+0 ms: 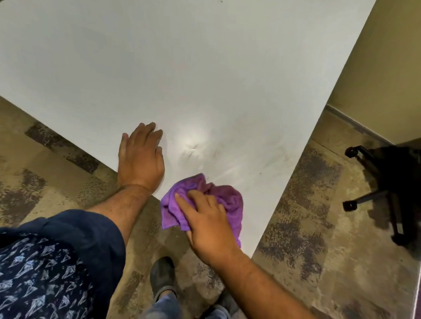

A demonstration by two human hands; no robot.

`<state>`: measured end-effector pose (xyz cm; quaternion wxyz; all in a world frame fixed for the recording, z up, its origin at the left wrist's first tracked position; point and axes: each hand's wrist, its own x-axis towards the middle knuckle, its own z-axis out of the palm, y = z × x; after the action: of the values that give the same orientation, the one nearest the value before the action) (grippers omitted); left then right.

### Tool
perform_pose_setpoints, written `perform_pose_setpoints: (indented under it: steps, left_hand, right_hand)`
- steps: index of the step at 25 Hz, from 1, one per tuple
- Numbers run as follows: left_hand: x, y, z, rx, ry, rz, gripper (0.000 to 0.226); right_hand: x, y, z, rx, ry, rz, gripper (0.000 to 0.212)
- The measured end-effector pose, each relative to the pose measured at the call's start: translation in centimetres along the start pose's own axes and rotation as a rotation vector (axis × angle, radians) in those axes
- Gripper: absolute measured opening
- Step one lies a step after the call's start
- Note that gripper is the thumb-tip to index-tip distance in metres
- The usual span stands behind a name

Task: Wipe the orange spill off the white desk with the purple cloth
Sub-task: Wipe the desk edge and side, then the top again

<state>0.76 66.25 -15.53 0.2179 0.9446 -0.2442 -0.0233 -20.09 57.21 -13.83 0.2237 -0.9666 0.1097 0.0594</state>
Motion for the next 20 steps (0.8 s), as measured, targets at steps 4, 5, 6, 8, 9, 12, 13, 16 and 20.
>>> perform_pose_setpoints:
  steps: [4, 5, 6, 8, 9, 12, 13, 16, 20]
  left_hand:
    - [-0.1, 0.2, -0.4, 0.014, -0.018, -0.007, 0.046]
    - [-0.1, 0.1, -0.5, 0.017, -0.026, -0.005, 0.046]
    - [0.0, 0.1, -0.6, 0.021, -0.034, 0.000, 0.047]
    - [-0.1, 0.0, -0.6, 0.028, -0.043, 0.003, 0.047]
    - [-0.1, -0.1, -0.6, 0.026, -0.043, 0.004, 0.047]
    - [0.0, -0.5, -0.2, 0.012, -0.029, 0.020, 0.046]
    - [0.1, -0.6, 0.1, 0.009, -0.027, 0.022, 0.045]
    - [0.1, -1.0, 0.4, 0.013, -0.027, 0.020, 0.045]
    - [0.3, -0.9, 0.4, 0.027, -0.028, 0.030, 0.046]
  right_hand:
    - [2.6, 5.0, -3.9, -0.212, 0.015, -0.245, 0.055]
    - [4.0, 6.7, -5.0, -0.227, 0.078, -0.152, 0.048]
    - [5.6, 8.7, -6.3, -0.227, 0.154, -0.007, 0.042]
    - [8.4, 13.1, -9.2, -0.214, 0.284, 0.297, 0.043]
    - [9.2, 15.4, -10.4, -0.240, 0.309, 0.414, 0.047]
    - [9.3, 20.3, -11.6, -0.226, 0.292, 0.495, 0.051]
    - [9.2, 21.0, -11.2, -0.159, 0.262, 0.456, 0.054]
    - [8.5, 21.0, -10.6, 0.029, 0.230, 0.393, 0.061]
    - [3.9, 16.5, -8.6, 0.173, 0.252, 0.307, 0.060]
